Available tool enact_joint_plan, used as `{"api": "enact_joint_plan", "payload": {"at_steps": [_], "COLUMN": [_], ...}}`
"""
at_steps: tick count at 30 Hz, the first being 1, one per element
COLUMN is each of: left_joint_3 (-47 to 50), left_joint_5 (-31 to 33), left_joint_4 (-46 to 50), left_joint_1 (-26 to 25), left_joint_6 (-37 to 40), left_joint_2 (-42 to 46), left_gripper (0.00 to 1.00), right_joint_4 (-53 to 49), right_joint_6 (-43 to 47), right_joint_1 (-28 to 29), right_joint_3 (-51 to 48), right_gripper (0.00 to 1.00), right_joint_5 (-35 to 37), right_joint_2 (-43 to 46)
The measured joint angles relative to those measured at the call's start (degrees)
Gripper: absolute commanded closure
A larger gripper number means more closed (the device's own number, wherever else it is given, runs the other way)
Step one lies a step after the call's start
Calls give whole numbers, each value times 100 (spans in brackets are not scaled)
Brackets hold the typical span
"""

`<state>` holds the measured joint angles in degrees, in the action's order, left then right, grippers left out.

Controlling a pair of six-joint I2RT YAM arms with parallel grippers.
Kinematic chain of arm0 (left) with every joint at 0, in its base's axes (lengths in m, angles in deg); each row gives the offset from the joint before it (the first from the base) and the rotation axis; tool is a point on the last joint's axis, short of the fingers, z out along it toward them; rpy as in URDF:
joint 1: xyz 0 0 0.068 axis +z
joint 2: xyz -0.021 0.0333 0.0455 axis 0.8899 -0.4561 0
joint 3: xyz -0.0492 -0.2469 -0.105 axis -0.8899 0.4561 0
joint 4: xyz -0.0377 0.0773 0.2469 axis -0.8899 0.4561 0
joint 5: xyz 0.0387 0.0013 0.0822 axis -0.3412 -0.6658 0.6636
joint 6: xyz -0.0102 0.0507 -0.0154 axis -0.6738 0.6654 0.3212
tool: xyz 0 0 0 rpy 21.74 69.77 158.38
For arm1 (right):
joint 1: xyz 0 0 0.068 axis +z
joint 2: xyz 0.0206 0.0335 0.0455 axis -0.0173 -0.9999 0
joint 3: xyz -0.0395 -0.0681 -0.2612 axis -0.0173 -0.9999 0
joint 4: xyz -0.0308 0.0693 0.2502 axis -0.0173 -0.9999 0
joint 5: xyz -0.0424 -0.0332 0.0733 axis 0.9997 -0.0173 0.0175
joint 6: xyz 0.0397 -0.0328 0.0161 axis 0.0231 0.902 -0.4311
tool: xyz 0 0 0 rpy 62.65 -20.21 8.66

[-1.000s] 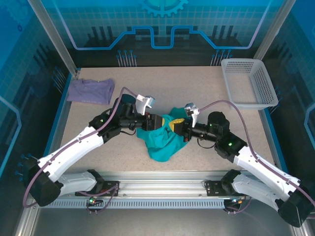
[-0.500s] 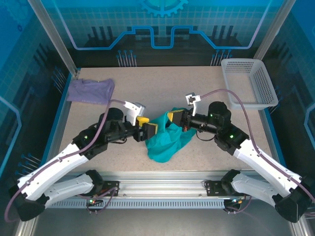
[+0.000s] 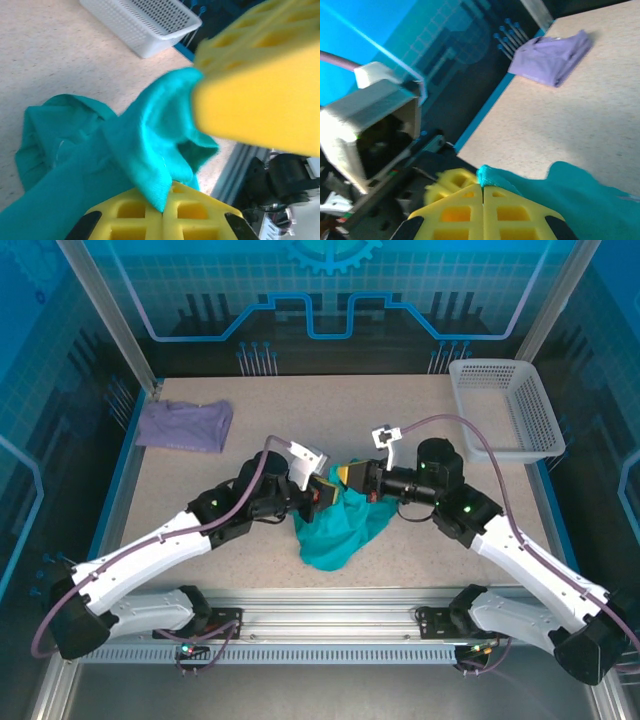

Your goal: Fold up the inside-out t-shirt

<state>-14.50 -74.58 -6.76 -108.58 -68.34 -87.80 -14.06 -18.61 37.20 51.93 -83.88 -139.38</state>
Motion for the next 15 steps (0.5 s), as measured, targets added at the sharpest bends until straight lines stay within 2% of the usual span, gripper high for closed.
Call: {"api": "enact_joint_plan", "payload": {"at_steps": [2,6,9,15], "left_joint_3": [177,704,968,1075], "left_joint_5": [-437,-1174,-1563,-2006], "left_joint_4": [-289,-828,-1062,-1388], "left_joint_1": [168,431,560,850], "left_joint_6": [-35,-125,-129,-120], "left_joint_2": [151,619,876,988], "left_gripper": [100,100,100,100], "right_joint_4": [-391,-997,-1377,-2052], "right_joint_6": [205,863,1486,2448], "right_joint_1": [-48,-66,-94,-103], "right_joint_3": [190,450,577,669], "right_gripper": [99,76,65,53], "right_joint_5": [306,490,398,184], "right_joint_2": [0,-44,-70,70]}}
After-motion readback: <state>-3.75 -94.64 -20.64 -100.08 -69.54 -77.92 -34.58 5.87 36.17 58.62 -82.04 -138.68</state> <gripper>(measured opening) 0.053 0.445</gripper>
